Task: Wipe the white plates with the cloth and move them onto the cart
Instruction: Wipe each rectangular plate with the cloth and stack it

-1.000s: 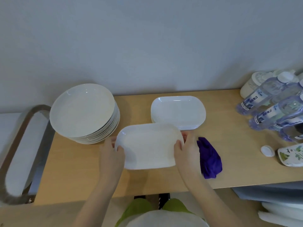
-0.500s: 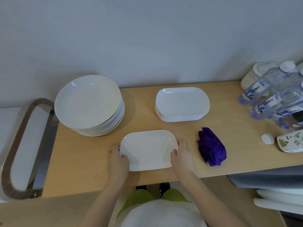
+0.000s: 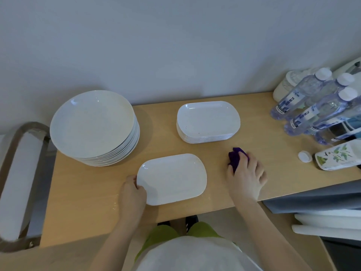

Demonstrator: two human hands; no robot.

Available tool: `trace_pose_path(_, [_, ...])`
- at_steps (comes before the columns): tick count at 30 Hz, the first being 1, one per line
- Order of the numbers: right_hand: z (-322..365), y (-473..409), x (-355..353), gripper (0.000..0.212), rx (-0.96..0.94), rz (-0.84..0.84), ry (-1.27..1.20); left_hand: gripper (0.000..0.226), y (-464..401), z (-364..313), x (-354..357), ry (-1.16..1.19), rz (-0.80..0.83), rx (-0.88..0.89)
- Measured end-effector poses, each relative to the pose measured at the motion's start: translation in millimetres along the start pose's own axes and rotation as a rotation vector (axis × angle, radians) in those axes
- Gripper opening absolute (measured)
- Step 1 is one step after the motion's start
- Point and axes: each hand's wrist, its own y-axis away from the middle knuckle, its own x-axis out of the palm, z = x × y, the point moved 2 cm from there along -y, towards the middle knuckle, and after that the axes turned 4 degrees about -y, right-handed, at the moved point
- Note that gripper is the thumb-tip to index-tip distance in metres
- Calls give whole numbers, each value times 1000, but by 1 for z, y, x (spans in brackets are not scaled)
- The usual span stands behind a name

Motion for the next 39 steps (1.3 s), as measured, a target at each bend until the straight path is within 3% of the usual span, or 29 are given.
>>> trace_pose_path(4, [-25, -16, 6, 64, 111, 270, -15, 33, -8, 4, -5, 18, 48, -6])
trace_pose_path(8, [-17, -17, -1, 52, 117, 181, -312, 28, -11, 3, -9, 60, 77, 0])
trace_pose_path(11, [12, 8, -11, 51, -17, 61, -445, 32, -9, 2, -11, 93, 64, 37])
trace_pose_path(14, [55, 43, -9, 51, -165, 69, -529, 34, -5, 1, -10, 97, 24, 60])
trace_pose_path(19, [113, 79, 28, 49, -424, 303, -290, 31, -2, -1, -7, 117, -19, 44])
trace_pose_path(21, [123, 89, 45, 50, -504, 379, -182, 40, 1, -2, -6, 120, -34, 35])
trace_pose_path(25, [115, 99, 49, 52, -709, 344, -19, 43, 3, -6, 0, 37, -60, 46])
trace_pose_path(32, [77, 48, 50, 50, -365, 196, -11, 46, 1, -5, 1, -1, -48, -1])
trace_pose_path(39, [127, 49, 68, 52, -427, 276, -59, 35, -6, 1, -5, 152, 37, -4])
